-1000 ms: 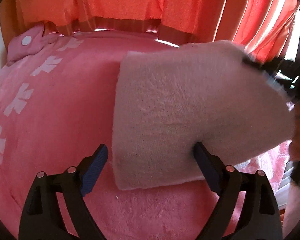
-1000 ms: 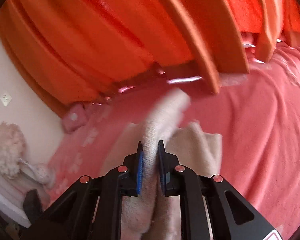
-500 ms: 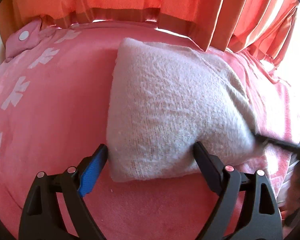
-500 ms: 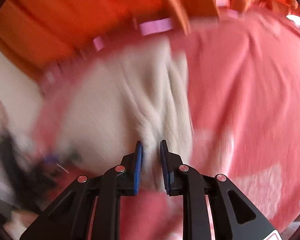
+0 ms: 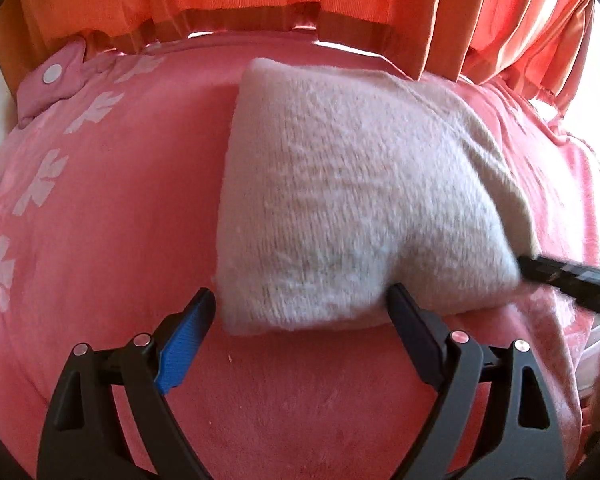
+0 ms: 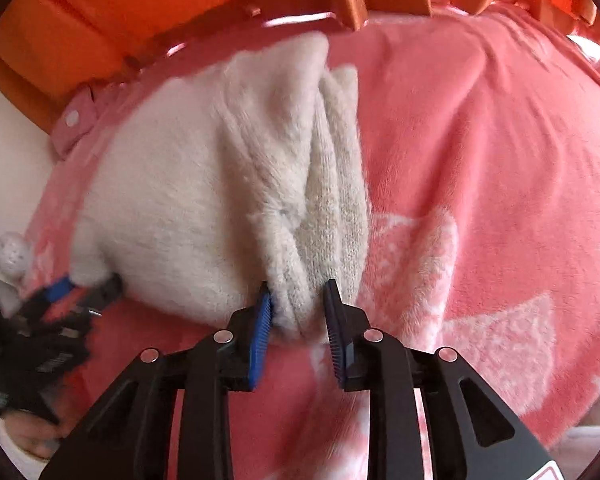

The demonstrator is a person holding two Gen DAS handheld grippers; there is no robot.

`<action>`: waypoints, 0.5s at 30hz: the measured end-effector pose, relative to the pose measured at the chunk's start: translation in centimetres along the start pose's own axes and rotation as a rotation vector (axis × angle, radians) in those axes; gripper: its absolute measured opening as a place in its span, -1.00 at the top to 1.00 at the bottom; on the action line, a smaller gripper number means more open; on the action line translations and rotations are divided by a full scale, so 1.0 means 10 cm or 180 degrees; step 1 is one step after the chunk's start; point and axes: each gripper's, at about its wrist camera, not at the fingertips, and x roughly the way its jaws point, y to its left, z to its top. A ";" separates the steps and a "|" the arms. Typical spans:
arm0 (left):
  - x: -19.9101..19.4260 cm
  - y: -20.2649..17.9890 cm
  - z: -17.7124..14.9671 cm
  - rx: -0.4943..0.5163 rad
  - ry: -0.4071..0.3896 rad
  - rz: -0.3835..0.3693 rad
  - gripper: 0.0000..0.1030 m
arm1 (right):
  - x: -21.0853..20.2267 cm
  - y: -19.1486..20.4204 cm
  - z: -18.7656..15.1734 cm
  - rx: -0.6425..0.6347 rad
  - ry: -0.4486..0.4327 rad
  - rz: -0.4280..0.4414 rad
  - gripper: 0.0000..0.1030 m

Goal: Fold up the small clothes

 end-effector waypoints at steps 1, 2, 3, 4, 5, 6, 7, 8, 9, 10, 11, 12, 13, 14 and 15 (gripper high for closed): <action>-0.02 0.00 -0.01 -0.0011 0.0004 -0.0016 -0.65 | -0.10 0.01 -0.01 -0.0019 -0.0074 0.0019 0.46; -0.03 0.00 -0.02 -0.0011 -0.0003 -0.0024 -0.65 | -0.14 0.02 -0.01 -0.0014 -0.0110 0.0009 0.41; -0.05 -0.01 -0.02 -0.0002 -0.0012 -0.0023 -0.65 | -0.21 0.02 -0.02 0.0011 -0.0159 0.0003 0.39; -0.07 -0.02 -0.02 0.0014 -0.0023 -0.0024 -0.65 | -0.23 0.03 -0.02 0.0030 -0.0174 0.0016 0.32; -0.08 -0.04 -0.02 0.0012 -0.0027 -0.0028 -0.65 | -0.24 0.02 -0.02 0.0059 -0.0190 0.0030 0.24; -0.09 -0.04 -0.02 0.0012 -0.0030 -0.0040 -0.65 | -0.25 -0.01 -0.03 0.0106 -0.0211 0.0023 0.19; -0.11 -0.05 -0.02 0.0005 -0.0032 -0.0057 -0.65 | -0.24 -0.05 -0.04 0.0134 -0.0220 0.0015 0.11; -0.14 -0.05 -0.02 -0.0006 -0.0039 -0.0077 -0.65 | -0.22 -0.07 -0.06 0.0167 -0.0219 0.0017 0.07; -0.16 -0.04 -0.01 -0.0017 -0.0049 -0.0102 -0.65 | -0.19 -0.08 -0.05 0.0200 -0.0213 0.0026 0.05; -0.21 -0.02 0.00 -0.0041 -0.0069 -0.0167 -0.66 | -0.15 -0.11 -0.03 0.0254 -0.0205 0.0054 0.00; -0.26 0.00 0.03 -0.0076 -0.0098 -0.0275 -0.70 | -0.14 -0.11 -0.03 0.0291 -0.0203 0.0084 -0.07; -0.32 0.03 0.05 -0.0128 -0.0142 -0.0410 -0.75 | -0.12 -0.15 -0.03 0.0364 -0.0214 0.0158 -0.10; -0.38 0.09 0.11 -0.0220 -0.0208 -0.0588 -0.77 | -0.11 -0.20 -0.02 0.0440 -0.0238 0.0218 -0.17; -0.42 0.16 0.17 -0.0322 -0.0255 -0.0781 -0.81 | -0.10 -0.22 -0.01 0.0505 -0.0263 0.0245 -0.21; -0.43 0.21 0.22 -0.0386 -0.0266 -0.0893 -0.82 | -0.09 -0.25 0.00 0.0561 -0.0284 0.0272 -0.24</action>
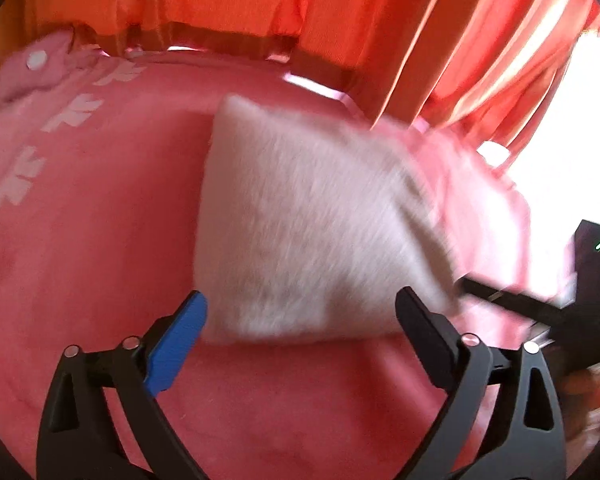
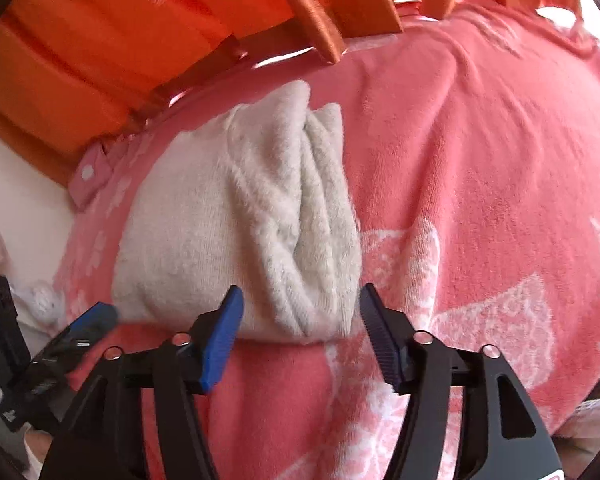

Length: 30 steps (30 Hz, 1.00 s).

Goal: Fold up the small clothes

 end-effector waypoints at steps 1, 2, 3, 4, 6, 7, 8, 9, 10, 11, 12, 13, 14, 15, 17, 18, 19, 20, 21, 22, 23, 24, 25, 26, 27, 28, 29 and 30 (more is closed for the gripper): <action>0.00 0.10 0.10 -0.0162 0.0002 -0.0183 -0.83 | 0.01 -0.03 0.03 0.0059 -0.0020 0.0049 -0.27; 0.04 0.20 0.18 -0.0328 0.0031 -0.0294 -0.85 | 0.03 -0.05 0.06 0.0110 -0.0030 0.0113 -0.29; 0.09 0.27 0.23 -0.0455 0.0068 -0.0355 -0.86 | 0.06 -0.06 0.12 0.0159 -0.0021 0.0199 -0.30; 0.20 0.38 0.30 -0.0635 0.0154 -0.0421 -0.86 | 0.12 -0.07 0.17 0.0197 -0.0006 0.0257 -0.33; 0.39 0.49 0.39 -0.0800 0.0293 -0.0405 -0.86 | 0.24 -0.06 0.27 0.0220 0.0055 0.0281 -0.40; 0.53 0.54 0.42 -0.0830 0.0379 -0.0386 -0.86 | 0.33 -0.05 0.31 0.0219 0.0109 0.0287 -0.42; 0.62 0.57 0.44 -0.0840 0.0432 -0.0361 -0.86 | 0.39 -0.05 0.34 0.0218 0.0151 0.0284 -0.43; 0.71 0.59 0.45 -0.0856 0.0485 -0.0357 -0.86 | 0.50 -0.05 0.38 0.0232 0.0230 0.0282 -0.44; 0.83 0.61 0.45 -0.0882 0.0578 -0.0389 -0.86 | 0.59 -0.05 0.40 0.0252 0.0302 0.0286 -0.46; 0.92 0.63 0.44 -0.0918 0.0645 -0.0430 -0.86 | 0.67 -0.05 0.41 0.0265 0.0358 0.0296 -0.49; 1.01 0.63 0.43 -0.0980 0.0706 -0.0512 -0.90 | 0.76 -0.05 0.42 0.0282 0.0416 0.0339 -0.52; 1.04 0.63 0.42 -0.0985 0.0688 -0.0527 -0.91 | 0.82 -0.05 0.42 0.0302 0.0442 0.0373 -0.59; 1.04 0.60 0.43 -0.0920 0.0638 -0.0517 -0.91 | 0.86 -0.05 0.42 0.0331 0.0454 0.0414 -0.66; 1.05 0.57 0.43 -0.0870 0.0633 -0.0510 -0.91 | 0.89 -0.05 0.43 0.0357 0.0413 0.0468 -0.68; 1.07 0.55 0.44 -0.0815 0.0617 -0.0497 -0.91 | 0.91 -0.05 0.45 0.0352 0.0387 0.0489 -0.69; 1.06 0.55 0.45 -0.0817 0.0612 -0.0500 -0.91 | 0.92 -0.04 0.46 0.0360 0.0376 0.0498 -0.69; 1.06 0.54 0.45 -0.0813 0.0611 -0.0501 -0.91 | 0.93 -0.04 0.47 0.0368 0.0362 0.0502 -0.69; 1.07 0.54 0.45 -0.0804 0.0613 -0.0497 -0.91 | 0.93 -0.04 0.47 0.0369 0.0354 0.0502 -0.70; 1.06 0.54 0.45 -0.0797 0.0613 -0.0490 -0.91 | 0.94 -0.03 0.48 0.0365 0.0348 0.0489 -0.70; 1.05 0.54 0.46 -0.0776 0.0611 -0.0473 -0.91 | 0.94 -0.04 0.48 0.0366 0.0347 0.0482 -0.70; 1.05 0.54 0.46 -0.0748 0.0607 -0.0455 -0.91 | 0.94 -0.05 0.50 0.0358 0.0348 0.0489 -0.71; 1.04 0.53 0.46 -0.0727 0.0602 -0.0438 -0.91 | 0.95 -0.05 0.51 0.0332 0.0348 0.0495 -0.71; 1.03 0.50 0.45 -0.0688 0.0588 -0.0419 -0.91 | 0.96 -0.05 0.53 0.0302 0.0352 0.0498 -0.59; 1.00 0.52 0.44 -0.0663 0.0575 -0.0417 -0.88 | 0.96 -0.02 0.53 0.0283 0.0377 0.0590 -0.20; 0.98 0.51 0.43 -0.0636 0.0558 -0.0419 -0.79 | 0.96 0.00 0.55 0.0298 0.0366 0.0641 -0.07; 0.93 0.49 0.44 -0.0592 0.0514 -0.0413 -0.73 | 0.92 0.03 0.55 0.0290 0.0325 0.0624 0.14; 0.89 0.47 0.44 -0.0560 0.0485 -0.0426 -0.58 | 0.86 0.08 0.56 0.0233 0.0283 0.0568 0.25; 0.84 0.44 0.47 -0.0513 0.0456 -0.0435 -0.36 | 0.81 0.10 0.57 0.0200 0.0237 0.0541 0.27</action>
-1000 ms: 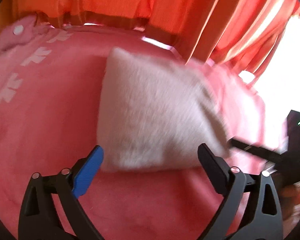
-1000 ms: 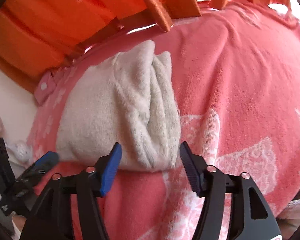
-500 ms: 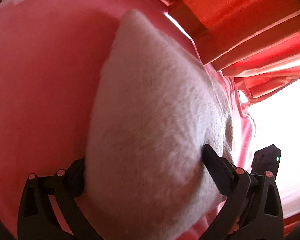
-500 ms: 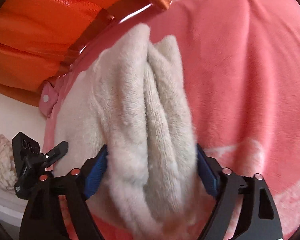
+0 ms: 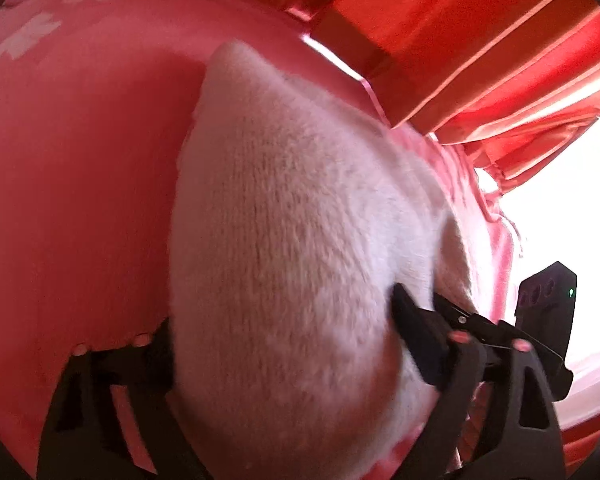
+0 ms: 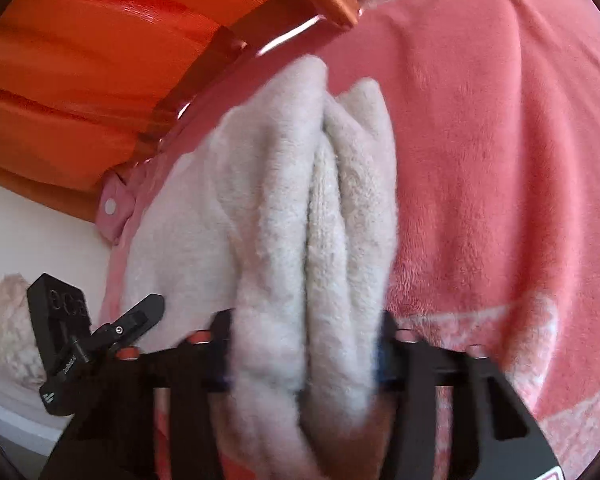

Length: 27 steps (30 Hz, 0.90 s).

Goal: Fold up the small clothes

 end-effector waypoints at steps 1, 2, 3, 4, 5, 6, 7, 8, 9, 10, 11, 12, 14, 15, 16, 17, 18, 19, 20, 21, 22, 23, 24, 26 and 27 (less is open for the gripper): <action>-0.08 -0.06 0.02 0.0071 -0.0040 -0.0027 -0.24 | -0.06 0.05 0.00 -0.0031 -0.0055 -0.0004 0.31; -0.15 -0.11 0.04 0.0127 -0.0058 -0.0085 -0.11 | -0.13 0.10 0.01 -0.0057 -0.0112 0.0012 0.32; -0.23 -0.17 0.07 0.0175 -0.0081 -0.0124 -0.07 | -0.22 0.18 0.02 -0.0090 -0.0183 0.0027 0.33; -0.32 -0.25 0.11 0.0233 -0.0114 -0.0169 -0.06 | -0.34 0.26 0.02 -0.0121 -0.0269 0.0055 0.34; -0.41 -0.33 0.13 0.0305 -0.0149 -0.0213 -0.05 | -0.44 0.33 0.02 -0.0153 -0.0346 0.0073 0.34; -0.49 -0.43 0.16 0.0382 -0.0194 -0.0252 -0.05 | -0.56 0.40 0.02 -0.0191 -0.0438 0.0073 0.34; -0.60 -0.54 0.19 0.0483 -0.0247 -0.0297 -0.05 | -0.71 0.47 0.03 -0.0239 -0.0540 0.0067 0.34; -0.75 -0.68 0.23 0.0606 -0.0326 -0.0372 -0.05 | -0.85 0.55 0.02 -0.0299 -0.0644 0.0056 0.35; -0.85 -0.76 0.24 0.0674 -0.0378 -0.0425 -0.05 | -1.06 0.65 0.01 -0.0380 -0.0800 0.0042 0.35; -1.02 -0.88 0.27 0.0789 -0.0470 -0.0507 -0.04 | -1.23 0.72 0.00 -0.0447 -0.0927 0.0038 0.35; -1.19 -1.01 0.29 0.0906 -0.0583 -0.0595 -0.04 | -1.47 0.86 -0.02 -0.0544 -0.1118 0.0026 0.35; -1.31 -1.11 0.31 0.0991 -0.0659 -0.0651 -0.05 | -1.62 0.95 -0.04 -0.0606 -0.1243 0.0021 0.35; -1.70 -1.37 0.36 0.1239 -0.0909 -0.0826 -0.05 | -1.97 1.17 -0.09 -0.0737 -0.1523 0.0037 0.35; -1.84 -1.44 0.37 0.1316 -0.0997 -0.0883 -0.05 | -2.20 1.34 -0.13 -0.0850 -0.1718 0.0051 0.35; -2.07 -1.53 0.39 0.1428 -0.1139 -0.0978 -0.05 | -2.34 1.46 -0.16 -0.0941 -0.1861 0.0057 0.35; -2.26 -1.61 0.40 0.1520 -0.1266 -0.1056 -0.06 | -2.55 1.65 -0.21 -0.1082 -0.2076 0.0077 0.35; -2.45 -1.67 0.42 0.1620 -0.1409 -0.1129 -0.07 | -2.67 1.78 -0.24 -0.1163 -0.2206 0.0107 0.34; -2.67 -1.73 0.43 0.1729 -0.1580 -0.1197 -0.07 | -2.78 1.89 -0.27 -0.1234 -0.2330 0.0158 0.34; -2.80 -1.74 0.43 0.1781 -0.1679 -0.1232 -0.09 | -2.91 2.05 -0.31 -0.1324 -0.2476 0.0247 0.34; -2.96 -1.75 0.44 0.1838 -0.1801 -0.1277 -0.12 | -2.99 2.14 -0.32 -0.1382 -0.2563 0.0308 0.34; -3.14 -1.75 0.45 0.1911 -0.1945 -0.1323 -0.13 | -3.04 2.26 -0.33 -0.1445 -0.2651 0.0375 0.33; -3.25 -1.74 0.49 0.1952 -0.2036 -0.1331 -0.15 | -3.06 2.37 -0.32 -0.1499 -0.2718 0.0451 0.32; -3.38 -1.71 0.52 0.1989 -0.2153 -0.1315 -0.18 | -3.07 2.42 -0.31 -0.1514 -0.2747 0.0515 0.31; -3.52 -1.60 0.59 0.2000 -0.2306 -0.1268 -0.25 | -2.96 2.54 -0.22 -0.1503 -0.2729 0.0634 0.27; -3.53 -1.52 0.62 0.1974 -0.2351 -0.1237 -0.34 | -2.83 2.58 -0.15 -0.1483 -0.2667 0.0665 0.27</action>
